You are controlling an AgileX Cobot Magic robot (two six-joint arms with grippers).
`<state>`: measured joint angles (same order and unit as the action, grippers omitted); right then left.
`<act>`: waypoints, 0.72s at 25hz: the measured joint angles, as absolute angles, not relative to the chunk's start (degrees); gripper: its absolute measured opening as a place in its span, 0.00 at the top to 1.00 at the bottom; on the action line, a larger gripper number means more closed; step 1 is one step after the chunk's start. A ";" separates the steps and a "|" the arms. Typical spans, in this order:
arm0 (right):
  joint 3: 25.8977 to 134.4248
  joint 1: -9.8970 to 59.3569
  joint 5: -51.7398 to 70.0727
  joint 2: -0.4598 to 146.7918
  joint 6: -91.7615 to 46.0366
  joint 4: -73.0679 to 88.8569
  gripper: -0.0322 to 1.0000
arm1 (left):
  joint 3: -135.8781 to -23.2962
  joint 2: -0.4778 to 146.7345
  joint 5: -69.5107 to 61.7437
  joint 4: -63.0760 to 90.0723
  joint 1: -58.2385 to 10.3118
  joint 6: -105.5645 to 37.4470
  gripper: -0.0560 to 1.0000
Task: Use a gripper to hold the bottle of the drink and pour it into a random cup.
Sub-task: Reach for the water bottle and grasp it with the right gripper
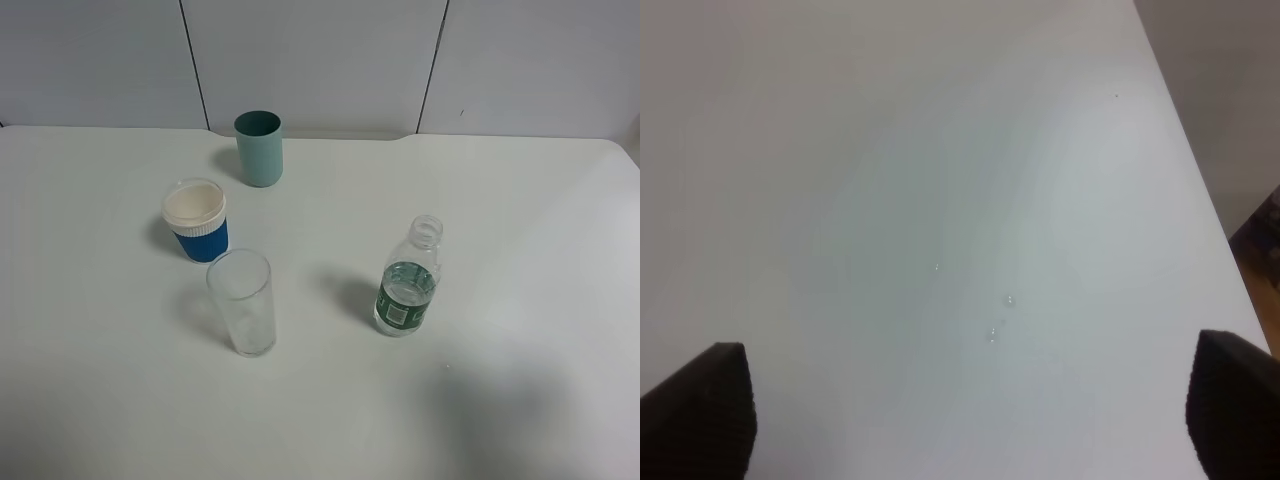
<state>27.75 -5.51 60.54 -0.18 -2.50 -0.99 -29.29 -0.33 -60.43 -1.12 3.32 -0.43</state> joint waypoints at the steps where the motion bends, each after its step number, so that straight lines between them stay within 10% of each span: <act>1: 27.75 -5.51 60.54 -0.18 -2.50 -0.99 0.15 | -29.29 -0.33 -60.43 -1.12 3.32 -0.43 0.02; 18: 27.75 -5.51 60.54 -0.18 -2.50 -0.99 0.15 | -29.29 -0.33 -60.43 -1.12 3.32 -0.43 0.02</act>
